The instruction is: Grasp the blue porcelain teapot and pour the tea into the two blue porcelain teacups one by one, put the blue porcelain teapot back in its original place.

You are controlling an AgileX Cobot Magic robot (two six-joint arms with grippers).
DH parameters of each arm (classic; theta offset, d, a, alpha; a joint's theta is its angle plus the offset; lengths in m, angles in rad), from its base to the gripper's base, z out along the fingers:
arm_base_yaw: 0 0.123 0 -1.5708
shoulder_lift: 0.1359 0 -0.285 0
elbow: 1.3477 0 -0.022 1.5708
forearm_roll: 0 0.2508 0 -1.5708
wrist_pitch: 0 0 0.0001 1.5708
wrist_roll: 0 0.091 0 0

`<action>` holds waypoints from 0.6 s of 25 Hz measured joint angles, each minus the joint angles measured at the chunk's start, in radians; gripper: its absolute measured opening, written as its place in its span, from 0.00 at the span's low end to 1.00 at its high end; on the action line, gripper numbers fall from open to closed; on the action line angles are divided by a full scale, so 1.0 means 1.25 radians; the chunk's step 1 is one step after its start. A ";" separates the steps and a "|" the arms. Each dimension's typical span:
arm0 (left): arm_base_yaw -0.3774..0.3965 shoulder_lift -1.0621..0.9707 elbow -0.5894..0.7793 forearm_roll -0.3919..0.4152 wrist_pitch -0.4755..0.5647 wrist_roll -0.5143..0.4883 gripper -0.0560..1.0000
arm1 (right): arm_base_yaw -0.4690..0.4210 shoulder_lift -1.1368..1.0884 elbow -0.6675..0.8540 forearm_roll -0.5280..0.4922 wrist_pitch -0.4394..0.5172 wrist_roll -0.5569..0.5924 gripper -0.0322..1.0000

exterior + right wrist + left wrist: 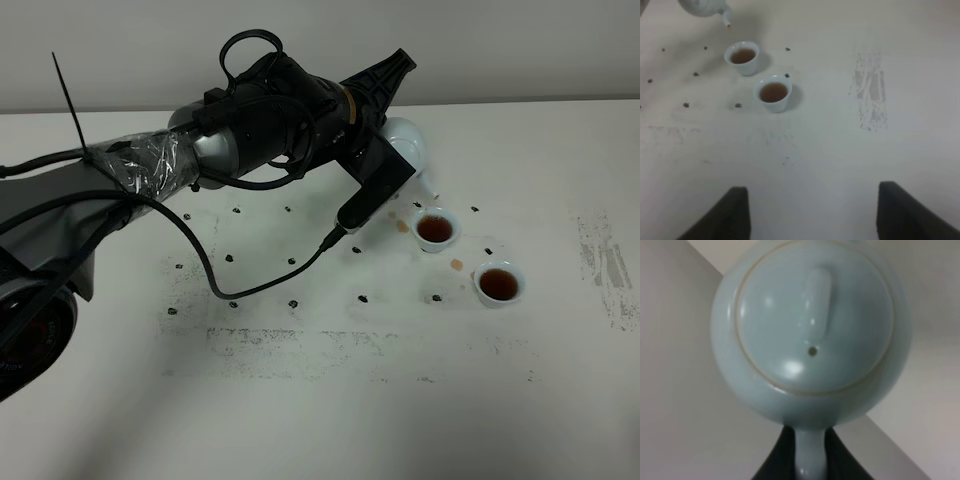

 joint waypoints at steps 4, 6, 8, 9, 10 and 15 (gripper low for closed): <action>0.000 0.000 0.000 -0.034 0.000 -0.081 0.09 | 0.000 0.000 0.000 0.000 0.000 0.000 0.54; 0.000 0.000 0.000 -0.061 0.000 -0.143 0.09 | 0.000 0.000 0.000 0.000 0.000 0.000 0.54; 0.000 -0.005 0.000 -0.097 0.010 -0.249 0.09 | 0.000 0.000 0.000 0.000 0.000 0.000 0.54; 0.000 -0.007 0.000 -0.115 0.021 -0.316 0.09 | 0.000 0.000 0.000 0.000 0.000 0.000 0.54; 0.000 -0.011 0.000 -0.128 0.032 -0.379 0.09 | 0.000 0.000 0.000 0.000 0.000 0.000 0.54; 0.002 -0.022 0.000 -0.143 0.161 -0.785 0.09 | 0.000 0.000 0.000 0.000 0.000 0.000 0.54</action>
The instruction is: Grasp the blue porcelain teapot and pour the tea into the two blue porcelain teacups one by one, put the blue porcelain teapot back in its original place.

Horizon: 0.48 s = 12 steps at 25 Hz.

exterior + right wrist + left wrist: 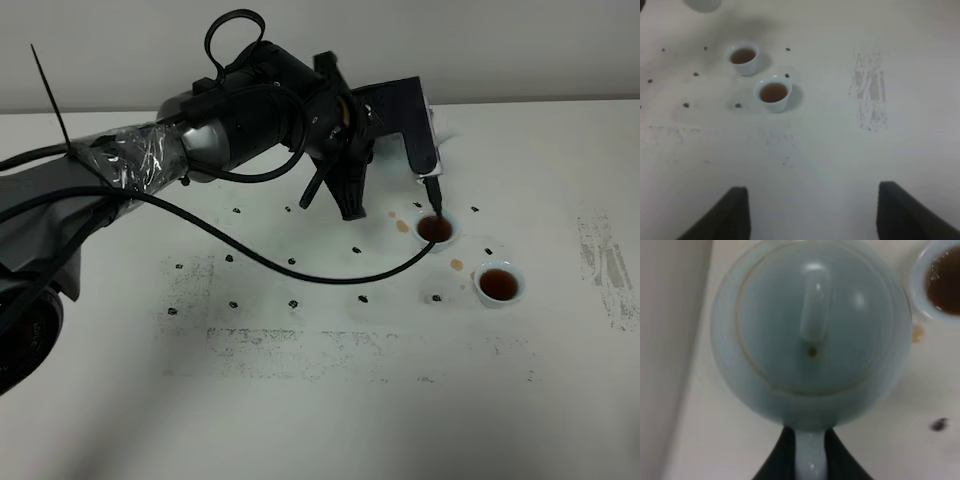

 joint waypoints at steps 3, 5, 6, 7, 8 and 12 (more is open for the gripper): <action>0.007 0.000 0.000 -0.001 0.047 -0.191 0.09 | 0.000 0.000 0.000 0.000 0.000 0.000 0.54; 0.012 0.000 0.000 0.000 0.061 -0.272 0.09 | 0.000 0.000 0.000 0.000 0.000 0.000 0.54; 0.014 0.000 0.000 0.000 0.066 -0.291 0.09 | 0.000 0.000 0.000 0.000 0.000 0.000 0.54; 0.016 0.000 0.002 0.000 0.069 -0.305 0.09 | 0.000 0.000 0.000 0.000 0.000 0.000 0.54; 0.018 0.000 0.004 0.000 0.070 -0.313 0.09 | 0.000 0.000 0.000 0.000 0.000 0.000 0.54; 0.022 0.011 0.008 -0.015 0.073 -0.321 0.09 | 0.000 0.000 0.000 0.000 0.000 0.000 0.54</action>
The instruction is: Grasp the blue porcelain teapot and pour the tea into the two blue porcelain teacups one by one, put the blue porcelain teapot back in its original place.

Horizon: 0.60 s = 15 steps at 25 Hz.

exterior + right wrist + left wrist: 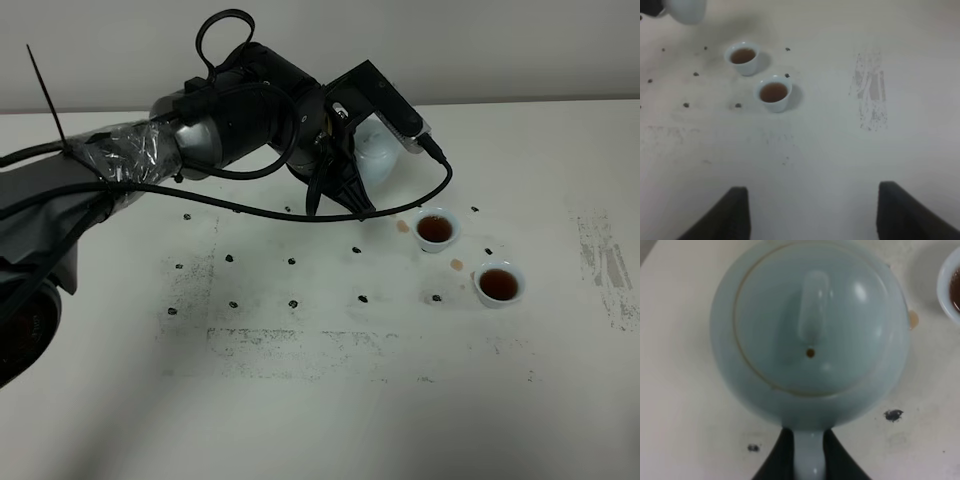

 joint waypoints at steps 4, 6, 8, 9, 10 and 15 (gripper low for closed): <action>0.001 0.029 0.001 -0.038 0.000 -0.002 0.09 | 0.000 0.000 0.000 0.000 0.000 0.000 0.54; 0.001 0.047 0.003 -0.056 -0.001 -0.002 0.09 | 0.000 0.000 0.000 0.000 0.000 0.000 0.54; 0.001 0.062 0.005 -0.063 -0.002 -0.003 0.09 | 0.000 0.000 0.000 0.000 0.000 0.000 0.54; 0.001 0.069 0.006 -0.064 -0.003 -0.003 0.09 | 0.000 0.000 0.000 0.000 0.000 0.000 0.54; 0.001 0.074 0.007 -0.064 -0.004 -0.003 0.09 | 0.000 0.000 0.000 0.000 0.000 0.000 0.54; 0.001 0.086 0.007 -0.066 -0.019 -0.003 0.09 | 0.000 0.000 0.000 0.000 0.000 0.000 0.54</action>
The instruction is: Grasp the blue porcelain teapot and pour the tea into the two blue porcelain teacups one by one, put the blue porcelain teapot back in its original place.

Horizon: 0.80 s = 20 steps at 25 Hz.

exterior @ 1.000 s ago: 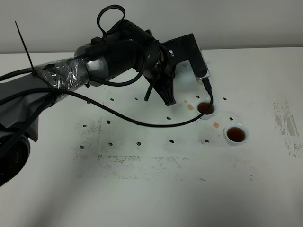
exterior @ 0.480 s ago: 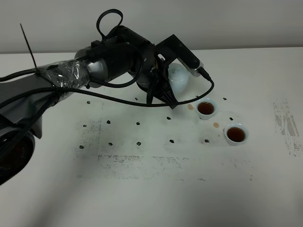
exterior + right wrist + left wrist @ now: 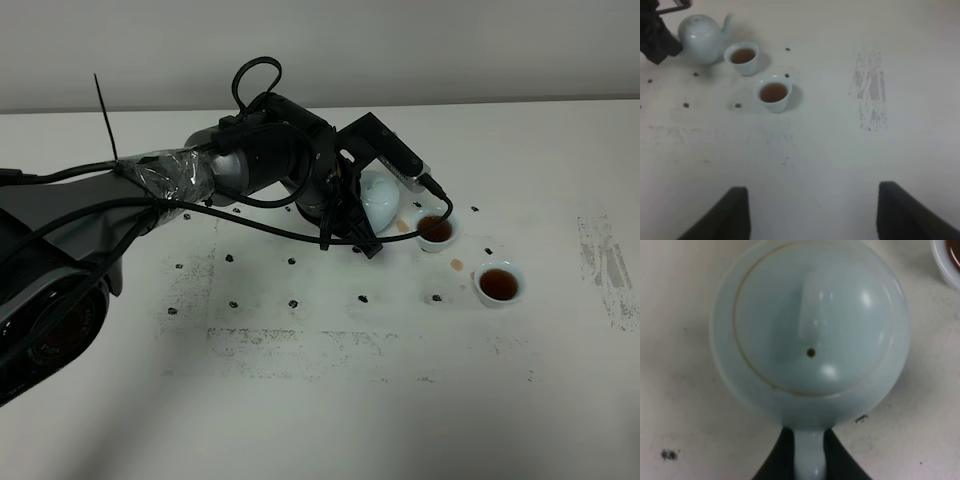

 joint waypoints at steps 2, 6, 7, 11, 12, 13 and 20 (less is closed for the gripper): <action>0.000 0.000 0.000 -0.001 -0.001 0.000 0.09 | 0.000 0.000 0.000 0.000 0.000 0.000 0.54; 0.006 -0.002 0.000 -0.003 0.006 0.000 0.09 | 0.000 0.000 0.000 0.000 0.000 0.000 0.54; 0.007 -0.006 0.000 -0.003 0.014 0.000 0.09 | 0.000 0.000 0.000 0.000 0.000 0.000 0.54; 0.016 -0.039 0.000 -0.003 0.045 0.000 0.09 | 0.000 0.000 0.000 0.000 0.000 0.000 0.54; 0.016 -0.050 0.000 -0.001 0.050 -0.001 0.09 | 0.000 0.000 0.000 0.000 0.000 0.000 0.54; 0.018 -0.061 0.000 -0.001 0.056 -0.001 0.09 | 0.000 0.000 0.000 0.000 0.000 0.000 0.54; 0.038 -0.107 0.000 -0.002 0.126 -0.003 0.09 | 0.000 0.000 0.000 0.000 0.000 0.000 0.54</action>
